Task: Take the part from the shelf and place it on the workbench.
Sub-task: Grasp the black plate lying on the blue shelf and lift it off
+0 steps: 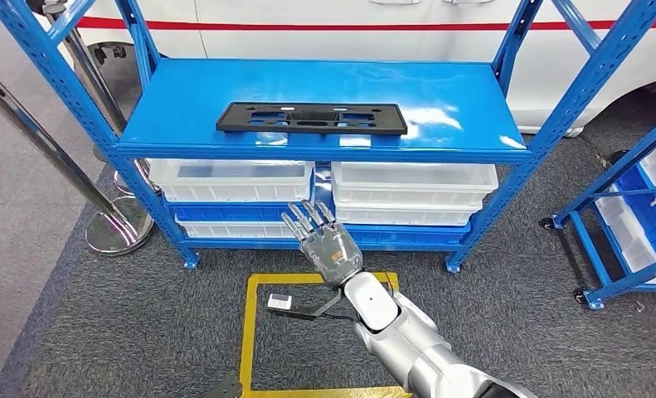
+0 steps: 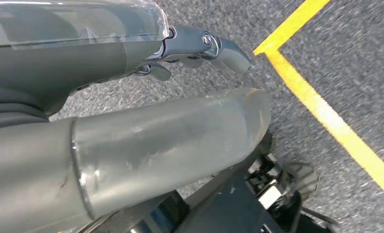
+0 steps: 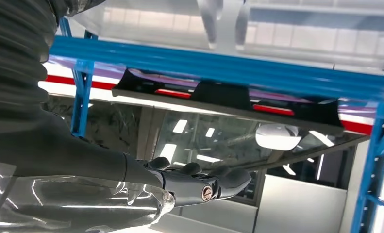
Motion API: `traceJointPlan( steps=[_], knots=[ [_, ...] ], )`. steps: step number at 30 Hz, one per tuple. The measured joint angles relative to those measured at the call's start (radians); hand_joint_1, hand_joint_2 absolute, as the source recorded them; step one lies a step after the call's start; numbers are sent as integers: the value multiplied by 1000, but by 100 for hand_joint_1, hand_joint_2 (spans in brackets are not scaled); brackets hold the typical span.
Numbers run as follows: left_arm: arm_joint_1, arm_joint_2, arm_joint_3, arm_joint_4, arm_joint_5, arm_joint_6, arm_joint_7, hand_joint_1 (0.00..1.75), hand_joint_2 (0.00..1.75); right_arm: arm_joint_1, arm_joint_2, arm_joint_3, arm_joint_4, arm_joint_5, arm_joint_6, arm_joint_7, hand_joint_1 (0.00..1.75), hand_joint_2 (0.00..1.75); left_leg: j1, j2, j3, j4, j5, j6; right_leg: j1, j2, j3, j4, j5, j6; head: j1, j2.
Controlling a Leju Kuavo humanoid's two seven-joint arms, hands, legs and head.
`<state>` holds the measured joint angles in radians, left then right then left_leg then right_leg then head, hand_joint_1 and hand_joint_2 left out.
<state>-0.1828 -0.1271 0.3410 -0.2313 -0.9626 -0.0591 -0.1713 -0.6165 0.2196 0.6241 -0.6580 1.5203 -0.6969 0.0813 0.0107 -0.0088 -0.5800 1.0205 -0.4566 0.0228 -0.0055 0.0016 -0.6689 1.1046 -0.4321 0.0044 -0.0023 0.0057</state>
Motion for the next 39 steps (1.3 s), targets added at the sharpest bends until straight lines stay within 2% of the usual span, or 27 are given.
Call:
traceJointPlan(
  steps=[1, 2, 5, 6, 7, 9, 10, 11, 12, 13, 14, 16, 18, 21, 23, 25, 26, 27, 28, 29, 30, 31, 32, 35, 36, 37, 39],
  knots=[
    [-1, -1, 0, 0, 0, 0, 0, 0, 0, -8, 1, 0, 12, -3, 0, -1, 0, 175, -2, 0, 1, 2, -4, -4, 1, 0, 18, -39, 11, -3, 0, 0],
    [-2, -1, 0, 0, -1, 0, -1, 0, 0, -13, 2, 0, 22, -7, 0, -2, 0, 175, -3, 0, 1, 1, -6, -9, 3, 1, 26, -57, 9, -6, 0, 0],
    [-3, -3, 0, 1, -6, 0, -2, 0, 0, -20, 5, 0, 39, -12, -2, -1, 0, 175, -3, 1, 4, 3, -16, -25, 2, 4, 35, -68, 4, -20, 0, 0],
    [-3, -3, 0, 1, -8, 0, -3, 0, 0, -23, 7, 0, 43, -12, -2, 0, 0, 175, -2, 2, -3, 23, -29, -30, 0, 4, 40, -72, 3, -26, -1, 0],
    [-4, -3, 0, 1, -9, 0, -3, 0, 0, -26, 9, 0, 46, -12, -2, 2, 0, 175, -1, 2, -21, 62, -49, -34, -2, 3, 45, -76, 2, -31, -1, 0],
    [-4, -3, 0, 1, -11, 0, -3, 0, 0, -30, 11, 0, 52, -12, -2, 5, 0, 175, 1, 3, -88, 191, -99, -40, -1, 2, 53, -76, -4, -38, -1, 0],
    [-2, -3, 0, 1, -11, 0, -3, 0, 0, -30, 12, 0, 56, -12, -2, 5, 0, 175, 2, 3, -123, 248, -112, -42, 0, 1, 56, -76, -7, -40, -1, 0],
    [-1, -3, 0, 2, -12, 0, -3, 0, 0, -30, 12, 0, 59, -12, -2, 6, 0, 175, 2, 3, -145, 277, -107, -43, 1, 2, 60, -76, -11, -41, -1, 0],
    [1, -3, 0, 2, -12, 0, -3, 0, 0, -30, 12, 0, 62, -12, -2, 6, 0, 175, 1, 3, -149, 266, -83, -42, 2, 3, 65, -75, -15, -40, -1, 0],
    [1, -3, 0, 2, -12, 0, -3, 0, 0, -30, 12, 0, 65, -12, -2, 7, 0, 175, 1, 3, -132, 217, -43, -38, 3, 4, 72, -75, -20, -39, -1, 0],
    [1, -3, 0, 2, -13, 0, -3, 0, 0, -30, 12, 0, 66, -13, -2, 8, 0, 175, 0, 3, -104, 145, -2, -31, 3, 5, 79, -75, -26, -38, -1, 0],
    [-2, -2, 0, 2, -14, 0, -3, 0, 0, -32, 14, 0, 67, -13, -2, 9, 0, 175, -6, 4, -50, 29, 38, -17, 6, 5, 90, -76, -36, -31, -1, 0],
    [-4, -2, -1, 2, -14, 0, -3, 0, 0, -33, 16, 0, 67, -13, -2, 11, 0, 175, -12, 3, -32, -6, 32, -7, 7, 5, 94, -75, -36, -19, -1, 0],
    [-3, -3, -1, 2, -15, 0, -4, 0, 0, -36, 16, 0, 68, -14, -3, 15, 0, 175, -7, 1, -9, -23, 29, 8, 6, 4, 90, -45, -42, -4, 0, 0],
    [-5, -4, -1, 2, -15, -1, -4, 0, 0, -38, 16, 0, 68, -15, -3, 23, 0, 175, -3, 2, 8, -29, 24, 17, 3, 4, 44, 41, -83, 5, 0, 0],
    [-6, -5, -1, 2, -16, -1, -5, 0, 0, -33, 14, 0, 66, -11, -3, 36, 0, 175, -3, 2, 17, -28, 15, 20, 0, 4, -35, 158, -127, 12, 0, 0],
    [-4, -5, -1, 2, -17, -2, -5, 0, 0, -28, 13, 0, 64, -9, -3, 43, 0, 175, -3, 1, 22, -27, 9, 20, -2, 3, -65, 192, -129, 15, 0, 0],
    [-2, -5, -1, 2, -17, -2, -5, 0, 0, -24, 11, 0, 60, -7, -3, 49, 0, 175, -3, 1, 29, -26, 2, 19, -4, 3, -79, 191, -111, 17, 0, 0],
    [0, -6, -1, 2, -18, -2, -5, 0, 0, -20, 9, 0, 55, -6, -3, 52, 0, 175, -2, 1, 38, -25, -6, 17, -6, 3, -73, 152, -73, 18, 0, 0],
    [1, -6, -1, 2, -18, -2, -5, 0, 0, -19, 8, 0, 50, -6, -3, 55, 0, 175, -2, 1, 49, -24, -15, 14, -7, 2, -52, 85, -23, 17, 0, 0],
    [1, -6, -1, 2, -19, -2, -5, 0, 0, -19, 7, 0, 47, -6, -3, 56, 0, 175, -3, 1, 59, -23, -24, 9, -6, 1, -29, 19, 13, 14, 0, 0],
    [1, -7, -1, 2, -19, -2, -5, 0, 0, -19, 6, 0, 44, -6, -3, 56, 0, 175, -3, 0, 65, -22, -32, 4, -4, 0, -10, -33, 31, 9, 1, 0],
    [0, -7, -1, 2, -19, -2, -5, 0, 0, -18, 5, 0, 41, -6, -3, 57, 0, 175, -4, 1, 69, -22, -39, -3, -1, -1, 0, -62, 39, 3, 1, 0],
    [-1, -7, -1, 2, -22, -1, -5, 0, 0, -13, 3, 0, 32, -6, -3, 58, 0, 175, -5, 2, 74, -12, -48, -21, 1, 2, 16, -75, 28, -19, 1, 0],
    [-2, -7, -1, 2, -23, -1, -5, 0, 0, -13, 2, 0, 30, -6, -3, 58, 0, 175, -4, 2, 68, 9, -49, -25, -1, 3, 26, -79, 23, -26, 1, 0],
    [-3, -7, -1, 2, -23, -1, -5, 0, 0, -14, 2, 0, 27, -6, -3, 58, 0, 175, -3, 3, 52, 43, -54, -28, -2, 3, 36, -82, 19, -31, 1, 0],
    [-4, -7, -1, 2, -23, -1, -5, 0, 0, -13, 2, 0, 26, -6, -3, 58, 0, 175, -1, 3, -21, 165, -86, -35, -2, 2, 54, -85, 6, -39, 1, 0]
  ],
)
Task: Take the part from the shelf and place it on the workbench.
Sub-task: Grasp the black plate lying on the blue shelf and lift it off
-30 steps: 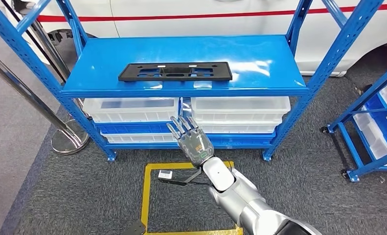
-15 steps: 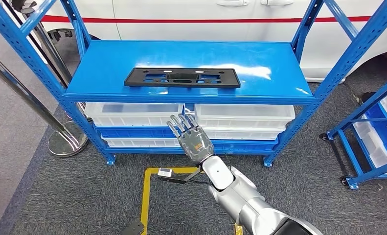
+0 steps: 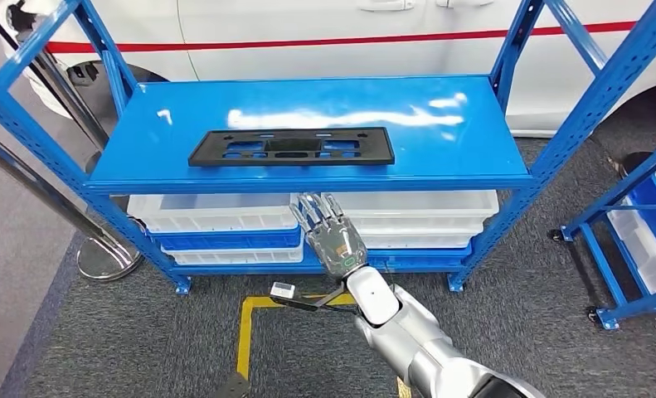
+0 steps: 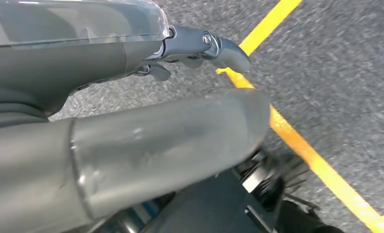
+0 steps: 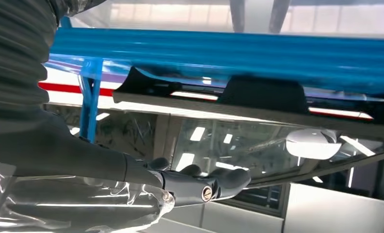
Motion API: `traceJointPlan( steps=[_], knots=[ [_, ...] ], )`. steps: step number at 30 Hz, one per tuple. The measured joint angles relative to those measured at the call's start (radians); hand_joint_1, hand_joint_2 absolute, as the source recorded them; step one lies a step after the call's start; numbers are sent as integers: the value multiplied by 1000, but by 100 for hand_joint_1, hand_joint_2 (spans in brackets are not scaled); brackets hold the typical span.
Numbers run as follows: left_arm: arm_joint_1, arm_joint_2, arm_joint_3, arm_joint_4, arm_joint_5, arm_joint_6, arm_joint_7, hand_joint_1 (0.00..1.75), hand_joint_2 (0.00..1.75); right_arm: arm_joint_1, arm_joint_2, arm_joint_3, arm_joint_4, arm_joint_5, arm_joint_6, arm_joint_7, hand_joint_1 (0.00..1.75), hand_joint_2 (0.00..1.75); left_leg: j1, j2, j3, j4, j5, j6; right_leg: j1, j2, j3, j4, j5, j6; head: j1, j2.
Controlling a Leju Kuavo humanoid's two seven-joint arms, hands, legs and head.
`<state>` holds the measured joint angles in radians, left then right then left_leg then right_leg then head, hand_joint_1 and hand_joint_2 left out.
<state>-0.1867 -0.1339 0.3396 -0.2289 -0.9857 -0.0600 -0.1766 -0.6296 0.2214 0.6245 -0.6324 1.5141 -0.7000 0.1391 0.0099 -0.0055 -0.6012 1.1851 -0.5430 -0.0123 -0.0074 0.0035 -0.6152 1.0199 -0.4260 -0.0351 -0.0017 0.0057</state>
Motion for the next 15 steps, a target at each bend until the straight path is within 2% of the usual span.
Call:
traceJointPlan(
  steps=[2, 3, 4, 5, 6, 7, 8, 9, 12, 13, 15],
  knots=[
    [4, 0, 0, 0, -1, 0, 0, 0, 0, 4, 0, 0, 0, 0, 0, 0, 0, 175, 1, 0, -79, 98, -44, -5, 3, 2, 16, 0, -15, -3, 0, 0],
    [6, 0, 0, 0, -1, 0, 0, 0, 0, 7, 0, 0, 0, 0, 0, 0, 0, 175, 1, 0, -101, 106, -48, -5, 4, 3, 25, 1, -24, -3, 0, 0],
    [7, 0, 0, 1, -2, 0, 0, 0, 0, 8, 0, 0, 0, 0, 0, 0, 0, 175, 1, 0, -105, 80, -30, -2, 6, 5, 37, 1, -33, -2, 0, 0],
    [8, 0, 0, 1, -2, 0, 0, 0, 0, 9, 0, 0, 0, 0, 0, 0, 0, 175, 0, 0, -97, 27, 10, 3, 7, 6, 49, 1, -42, -2, 0, 0],
    [8, 0, 0, 1, -2, 0, 0, 0, 0, 9, 0, 0, 0, 0, 0, 0, 0, 175, 0, 0, -81, -41, 67, 9, 9, 7, 61, 1, -52, -1, 0, 0],
    [7, 1, 0, 1, -2, 0, 0, 0, 0, 9, 0, 0, -1, 0, 0, 0, 0, 175, -4, 1, -68, -99, 110, 16, 11, 7, 70, 2, -61, 2, 0, 0],
    [7, 1, 0, 1, -2, 0, 0, 0, 0, 9, -1, 0, -1, 0, 0, 0, 0, 175, -7, 1, -56, -140, 140, 23, 12, 8, 76, 3, -69, 7, 0, 0],
    [7, 2, 0, 2, -2, 0, 0, 0, 0, 9, -1, 0, -2, 0, 0, 0, 0, 175, -12, 1, -51, -161, 153, 30, 12, 8, 80, 4, -74, 13, 0, 0],
    [6, 2, -1, 2, -2, 0, 0, 0, 0, 8, -1, 0, -7, 0, 0, 1, 0, 175, -13, -1, -28, -176, 143, 47, 10, 8, 89, 23, -80, 30, 1, 0],
    [5, 2, -1, 2, -2, 0, 0, 0, 0, 7, -1, 0, -9, 0, 0, 2, 0, 175, -11, -1, -16, -182, 139, 53, 9, 7, 81, 45, -86, 35, 1, 0],
    [2, 2, -1, 2, -2, 0, 0, 0, 0, 6, -2, 0, -11, 0, 0, 4, 0, 175, -9, -2, 2, -187, 131, 61, 5, 6, 28, 137, -118, 44, 1, 0]
  ],
)
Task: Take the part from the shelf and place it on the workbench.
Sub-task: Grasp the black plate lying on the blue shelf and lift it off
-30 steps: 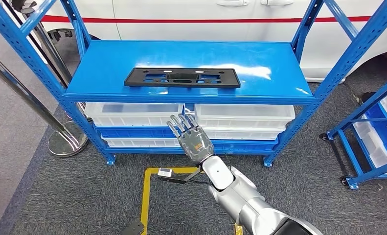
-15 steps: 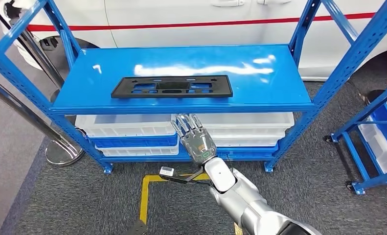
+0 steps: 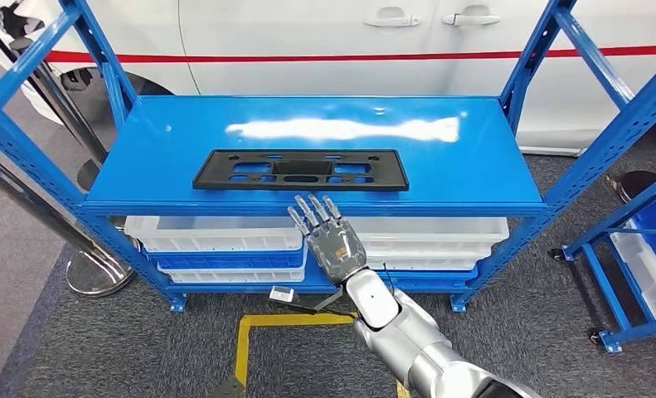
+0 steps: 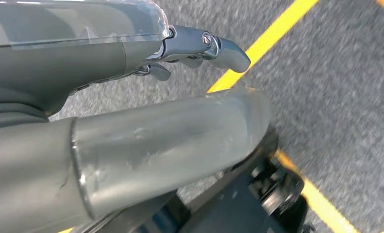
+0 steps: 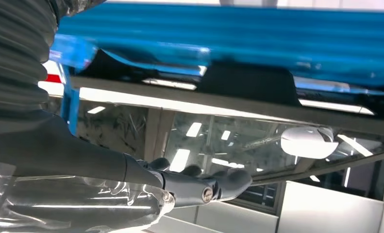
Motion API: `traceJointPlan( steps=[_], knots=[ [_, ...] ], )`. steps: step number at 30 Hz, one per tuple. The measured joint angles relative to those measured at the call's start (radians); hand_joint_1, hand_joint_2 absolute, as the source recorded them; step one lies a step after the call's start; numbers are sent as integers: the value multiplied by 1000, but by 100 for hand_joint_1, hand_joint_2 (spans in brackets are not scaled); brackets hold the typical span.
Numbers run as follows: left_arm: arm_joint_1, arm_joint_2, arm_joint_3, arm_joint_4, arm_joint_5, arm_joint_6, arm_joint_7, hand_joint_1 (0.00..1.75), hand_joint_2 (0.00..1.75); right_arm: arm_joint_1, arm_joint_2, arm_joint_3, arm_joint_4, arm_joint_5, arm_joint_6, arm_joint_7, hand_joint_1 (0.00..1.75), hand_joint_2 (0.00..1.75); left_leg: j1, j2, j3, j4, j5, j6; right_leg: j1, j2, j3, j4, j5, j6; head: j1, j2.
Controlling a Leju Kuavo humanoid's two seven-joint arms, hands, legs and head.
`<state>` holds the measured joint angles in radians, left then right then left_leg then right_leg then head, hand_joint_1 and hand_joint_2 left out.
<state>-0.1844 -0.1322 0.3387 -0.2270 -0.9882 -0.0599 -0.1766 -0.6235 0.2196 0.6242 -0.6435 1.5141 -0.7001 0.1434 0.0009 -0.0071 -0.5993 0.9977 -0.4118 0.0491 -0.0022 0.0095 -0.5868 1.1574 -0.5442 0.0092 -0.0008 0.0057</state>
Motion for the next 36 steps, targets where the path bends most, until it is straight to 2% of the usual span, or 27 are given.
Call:
traceJointPlan(
  steps=[2, 3, 4, 5, 6, 7, 8, 9, 12, 14, 15, 17, 18, 19, 20, 22, 23, 24, 27, 29, 31, 33, 34, 35, 36],
  knots=[
    [0, 0, 0, 0, 0, 0, 0, 0, 0, 6, -3, -2, -3, 1, 0, 1, 0, 175, 0, -1, 10, 0, -12, 2, -4, -1, -82, 104, -40, 8, 0, 0],
    [2, 0, 0, 0, -1, 0, 0, 0, 0, 11, -4, -4, -5, 2, 0, 1, 0, 175, 0, -1, 17, 1, -20, 1, -5, -2, -111, 126, -44, 11, 0, 0],
    [4, 0, 0, 0, -1, 0, 0, 0, 0, 15, -6, -6, -9, 4, 0, 1, 0, 175, 0, -2, 27, 2, -29, 0, -6, -3, -125, 117, -29, 12, 0, 0],
    [5, -1, 0, 0, -2, 0, 0, 0, 0, 19, -8, -9, -15, 6, 0, 2, 0, 175, 1, -2, 39, 3, -39, -2, -7, -4, -123, 78, 8, 12, 0, 0],
    [6, -2, 0, 0, -3, 0, 0, 0, 0, 21, -8, -12, -21, 9, 0, 3, 0, 175, 1, -2, 49, 5, -50, -5, -8, -4, -109, 16, 61, 10, 0, 0],
    [5, -3, 0, 1, -3, 1, 0, 0, 0, 23, -10, -15, -27, 11, 0, 4, 0, 175, 0, -2, 60, 8, -61, -9, -6, -5, -95, -43, 103, 7, 0, 0],
    [4, -4, 0, 1, -3, 1, 0, 0, 0, 24, -10, -19, -32, 13, 0, 6, 0, 175, 0, -2, 67, 9, -71, -14, -3, -4, -84, -89, 129, 1, 0, 0],
    [3, -4, 0, 1, -3, 1, 0, 0, 0, 26, -11, -22, -37, 13, 0, 7, 0, 175, 0, -3, 71, 9, -78, -21, 0, -4, -77, -115, 142, -5, 0, 0],
    [2, -5, 0, 2, -3, 1, 0, 0, 0, 33, -13, -29, -52, 13, 0, 9, 0, 175, 0, -2, 79, 19, -85, -39, 1, -2, -59, -130, 134, -27, 0, 0],
    [1, -5, 0, 2, -4, 1, 0, 0, 0, 33, -14, -30, -59, 14, 0, 9, 0, 175, 2, 0, 54, 79, -94, -48, -3, -2, -38, -139, 125, -39, 0, 0],
    [0, -5, 0, 2, -4, 1, 0, 0, 0, 33, -14, -30, -62, 14, 0, 9, 0, 175, 4, 1, 21, 135, -108, -52, -3, -3, -29, -142, 120, -43, 0, 0],
    [2, -5, 0, 2, -4, 1, 0, 0, 0, 35, -14, -31, -64, 14, 0, 9, 0, 175, 7, 1, -61, 253, -156, -57, -2, -4, -13, -143, 105, -46, 0, 0],
    [4, -5, 0, 2, -4, 1, 0, 0, 0, 38, -14, -31, -64, 14, 0, 9, 0, 175, 8, 1, -92, 286, -172, -59, -1, -3, -3, -142, 97, -46, 0, 0],
    [6, -5, 0, 2, -4, 1, 0, 0, 0, 40, -14, -31, -64, 14, 0, 9, 0, 175, 8, 1, -109, 287, -169, -60, -1, -2, 7, -142, 88, -46, 0, 0],
    [7, -5, 0, 2, -4, 1, 0, 0, 0, 41, -14, -31, -65, 14, 0, 9, 0, 175, 9, 1, -109, 252, -141, -59, 0, -1, 20, -142, 79, -45, 0, 0],
    [8, -5, 0, 2, -4, 1, 0, 0, 0, 42, -14, -32, -68, 13, 0, 9, 0, 175, 8, 1, -79, 121, -39, -52, 1, 0, 45, -141, 59, -41, 0, 0],
    [7, -5, 0, 2, -4, 1, 0, 0, 0, 43, -14, -35, -72, 13, 0, 9, 0, 175, 5, 1, -65, 66, -5, -47, 2, 0, 54, -140, 50, -37, 0, 0],
    [7, -4, 0, 2, -4, 1, 0, 0, 0, 45, -14, -40, -76, 12, 0, 9, 0, 175, 2, 1, -55, 32, 17, -40, 2, 1, 60, -141, 41, -31, 0, 0],
    [7, -4, 0, 2, -4, 2, 0, 0, 0, 55, -14, -61, -101, 11, -1, 8, 0, 175, -3, 0, -36, 11, 14, -21, 2, 0, 70, -135, 29, -14, 0, 0],
    [5, -4, 0, 2, -5, 3, 0, 0, 0, 59, -13, -82, -123, 7, -1, 7, 0, 175, 0, -1, -15, 1, 9, -10, 0, -2, 53, -89, 18, -5, 0, 0],
    [3, -5, 0, 2, -5, 5, 0, 0, 0, 69, -13, -110, -147, -2, -1, 3, 0, 175, 1, -1, 1, -3, 0, -2, -3, -4, -16, 23, -16, 3, 0, 0],
    [5, -5, 0, 2, -7, 7, 2, 0, 0, 90, -12, -144, -169, -13, -1, -6, 0, 175, 1, -2, 15, -3, -13, 0, -6, -4, -98, 124, -55, 9, 0, 0],
    [7, -5, 0, 2, -7, 8, 3, 0, 0, 100, -12, -159, -178, -16, -1, -11, 0, 175, 1, -3, 23, -2, -20, -1, -7, -4, -122, 136, -54, 11, 0, 0],
    [8, -6, 0, 2, -7, 9, 5, 0, 0, 106, -12, -171, -185, -19, -1, -14, 0, 175, 1, -4, 34, -1, -29, -3, -8, -4, -131, 116, -32, 11, 0, 0],
    [9, -7, 0, 2, -6, 9, 5, 0, 0, 110, -12, -181, -191, -21, -1, -18, 0, 175, 2, -4, 45, 0, -38, -5, -9, -4, -123, 64, 13, 10, 0, 0]
  ],
)
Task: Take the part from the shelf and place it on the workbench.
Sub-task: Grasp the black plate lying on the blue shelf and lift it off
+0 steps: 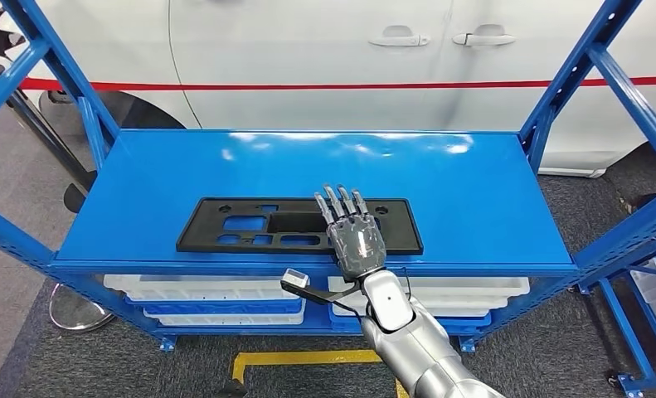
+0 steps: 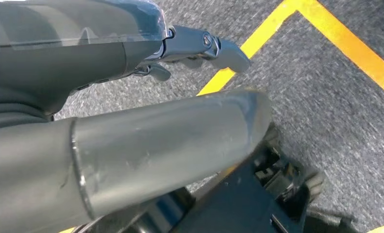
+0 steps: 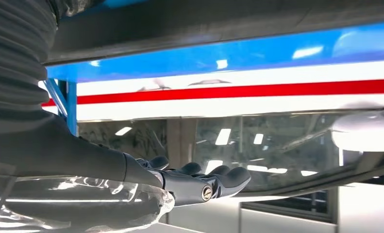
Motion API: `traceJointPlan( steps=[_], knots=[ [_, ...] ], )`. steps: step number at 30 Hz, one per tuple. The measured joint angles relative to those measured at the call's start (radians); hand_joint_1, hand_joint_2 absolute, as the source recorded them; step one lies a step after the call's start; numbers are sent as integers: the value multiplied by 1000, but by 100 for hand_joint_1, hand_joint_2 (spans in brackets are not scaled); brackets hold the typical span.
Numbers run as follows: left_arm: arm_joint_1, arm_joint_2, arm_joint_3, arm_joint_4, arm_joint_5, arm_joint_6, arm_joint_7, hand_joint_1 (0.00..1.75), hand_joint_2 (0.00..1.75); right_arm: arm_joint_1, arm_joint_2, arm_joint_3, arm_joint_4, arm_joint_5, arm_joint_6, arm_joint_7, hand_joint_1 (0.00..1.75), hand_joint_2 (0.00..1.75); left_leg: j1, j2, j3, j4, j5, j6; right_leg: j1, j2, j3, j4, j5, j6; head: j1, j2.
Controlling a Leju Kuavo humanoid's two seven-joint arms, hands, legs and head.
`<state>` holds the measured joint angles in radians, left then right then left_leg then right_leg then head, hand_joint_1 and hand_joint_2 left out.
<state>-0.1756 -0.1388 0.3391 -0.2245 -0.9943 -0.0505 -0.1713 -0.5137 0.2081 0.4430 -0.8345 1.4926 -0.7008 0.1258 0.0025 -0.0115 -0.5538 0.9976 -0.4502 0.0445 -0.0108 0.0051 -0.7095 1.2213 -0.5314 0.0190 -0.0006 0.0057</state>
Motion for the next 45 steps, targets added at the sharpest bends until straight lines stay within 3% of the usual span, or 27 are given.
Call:
traceJointPlan(
  steps=[1, 3, 5, 8, 11, 13, 14, 15, 17, 19, 23, 25, 27, 28, 29, 30, 32, 34, 38, 40, 42, 43, 45],
  knots=[
    [0, -1, 0, 0, 1, 0, 0, 0, 0, 2, 0, -9, -5, -1, 0, -4, 0, 175, 0, 0, 9, 1, -10, -3, 0, 0, 14, -69, 57, -3, 0, 0],
    [-4, -3, 0, 0, 2, -2, 1, 0, 0, 6, 1, -25, -13, -3, 0, -9, 0, 175, -2, -2, 19, 8, -28, -12, 4, 0, 35, -169, 126, -13, 0, 0],
    [-7, -3, 1, 1, 2, -3, 1, 0, 0, 12, 3, -39, -20, -3, 0, -11, 0, 175, -3, -4, 22, 15, -37, -23, 8, 1, 39, -188, 132, -26, 0, 0],
    [-9, -3, 2, 1, 1, -5, 0, 0, 0, 16, 8, -54, -33, -3, 0, -14, 0, 175, -1, -1, 9, 50, -55, -38, 3, 2, 54, -195, 133, -42, 0, 0],
    [-11, -2, 2, 1, 1, -6, 0, 0, 0, 19, 12, -66, -38, -3, 0, -19, 2, 175, 5, 3, -80, 216, -128, -53, 2, 0, 65, -199, 127, -53, 0, 0],
    [-8, -2, 3, 1, 1, -6, -1, 0, 0, 24, 13, -72, -38, -4, 0, -21, 86, 175, 8, 4, -133, 292, -151, -59, 3, 0, 67, -198, 122, -55, 0, 0],
    [-7, -2, 3, 1, 1, -6, -2, 0, 0, 26, 13, -75, -38, -4, 0, -23, 130, 175, 9, 4, -134, 278, -133, -60, 3, 0, 68, -197, 120, -55, 0, 0],
    [-7, -2, 3, 1, 1, -5, -3, 0, 0, 28, 14, -78, -38, -5, 0, -26, 171, 175, 10, 4, -118, 231, -99, -59, 3, 1, 71, -196, 119, -53, -1, 0],
    [-9, -1, 3, 1, 1, -3, -6, 0, 0, 29, 16, -83, -41, -7, 0, -35, 175, 175, 8, 6, -63, 93, -28, -53, 4, 2, 77, -195, 116, -49, 0, 0],
    [-12, 0, 4, 1, 1, 0, -8, 0, 0, 31, 18, -90, -47, -8, 0, -44, 175, 175, 3, 6, -35, 21, -7, -41, 6, 2, 76, -193, 114, -40, 0, 0],
    [-13, 0, 4, 1, 0, 6, -13, 0, 0, 38, 20, -106, -68, -7, 0, -59, 175, 175, 5, 4, -27, 5, 12, -17, 8, 1, 72, -178, 99, -15, 0, 0],
    [-16, -1, 4, 1, 0, 10, -16, 0, 0, 42, 20, -114, -81, -5, 0, -64, 175, 175, 8, 6, -24, -2, 19, -9, 5, 0, 35, -94, 45, -7, 0, 0],
    [-17, -1, 4, 1, -1, 14, -17, 0, 0, 49, 20, -121, -90, -2, 0, -66, 175, 175, 7, 7, -26, -1, 19, -6, 4, 0, -25, 35, -14, -3, 0, 0],
    [-17, -1, 4, 1, -1, 16, -17, 0, 0, 55, 19, -124, -94, -1, 0, -68, 175, 175, 7, 6, -26, -1, 19, -6, 4, 0, -43, 73, -23, -2, 0, 0],
    [-17, -1, 4, 1, -1, 17, -17, 0, 0, 59, 19, -127, -100, 0, 0, -71, 175, 175, 7, 6, -26, 0, 18, -7, 4, 0, -44, 75, -13, -2, 0, 0],
    [-17, -2, 4, 1, -1, 19, -18, 0, 0, 62, 19, -128, -106, 0, 0, -73, 175, 175, 7, 5, -25, 1, 16, -8, 4, 0, -24, 38, 14, -4, 0, 0],
    [-18, -2, 4, 1, 0, 22, -19, 0, 0, 63, 19, -131, -122, 0, 0, -78, 175, 175, 5, 4, -25, 8, 11, -14, 5, 0, 46, -96, 74, -10, 0, 0],
    [-20, -2, 5, 1, 1, 25, -20, 0, 0, 63, 19, -133, -134, -1, 0, -81, 175, 175, 1, 3, -28, 15, 4, -23, 7, 0, 86, -177, 94, -18, 0, 0],
    [-22, -2, 8, 1, 1, 32, -25, 0, 0, 66, 20, -138, -158, -8, 0, -93, 175, 175, 2, 4, -34, 31, -12, -42, 6, 1, 90, -191, 94, -39, 0, 0],
    [-23, -2, 11, 1, 2, 39, -30, 0, 0, 66, 20, -142, -175, -18, 0, -107, 175, 175, 5, 5, -68, 109, -62, -51, 3, -1, 92, -195, 95, -47, 0, 0],
    [-22, -2, 13, 1, 3, 46, -36, 0, 0, 69, 20, -148, -191, -29, 0, -122, 175, 175, 7, 5, -127, 238, -123, -58, 4, -3, 92, -194, 93, -51, 0, 0],
    [-21, -2, 13, 1, 4, 48, -39, 0, 0, 71, 20, -151, -198, -33, 0, -129, 175, 175, 7, 5, -151, 288, -140, -60, 5, -3, 92, -193, 93, -51, 0, 0],
    [-20, -2, 14, 1, 9, 52, -44, 0, 0, 75, 20, -155, -214, -39, 0, -144, 175, 175, 8, 5, -162, 306, -126, -60, 6, -3, 93, -192, 91, -52, -1, 0]
  ],
)
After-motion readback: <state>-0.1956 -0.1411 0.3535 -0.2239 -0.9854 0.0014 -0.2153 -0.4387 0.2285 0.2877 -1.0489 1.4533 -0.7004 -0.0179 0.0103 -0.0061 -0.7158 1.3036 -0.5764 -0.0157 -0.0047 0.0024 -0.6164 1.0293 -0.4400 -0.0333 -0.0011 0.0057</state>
